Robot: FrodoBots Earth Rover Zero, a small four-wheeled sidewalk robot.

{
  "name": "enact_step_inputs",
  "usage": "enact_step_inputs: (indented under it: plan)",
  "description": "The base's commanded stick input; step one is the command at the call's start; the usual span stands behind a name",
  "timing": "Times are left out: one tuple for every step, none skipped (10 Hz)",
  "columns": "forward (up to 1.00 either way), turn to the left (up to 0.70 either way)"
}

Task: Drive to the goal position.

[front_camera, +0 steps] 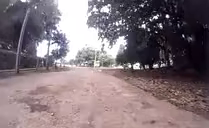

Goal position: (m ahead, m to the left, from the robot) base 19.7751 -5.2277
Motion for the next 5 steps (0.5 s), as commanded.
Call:
enact_step_inputs:
  plan:
    - [0.7,0.0]
    - [0.7,0.0]
    - [0.7,0.0]
    - [0.7,0.0]
    - [0.7,0.0]
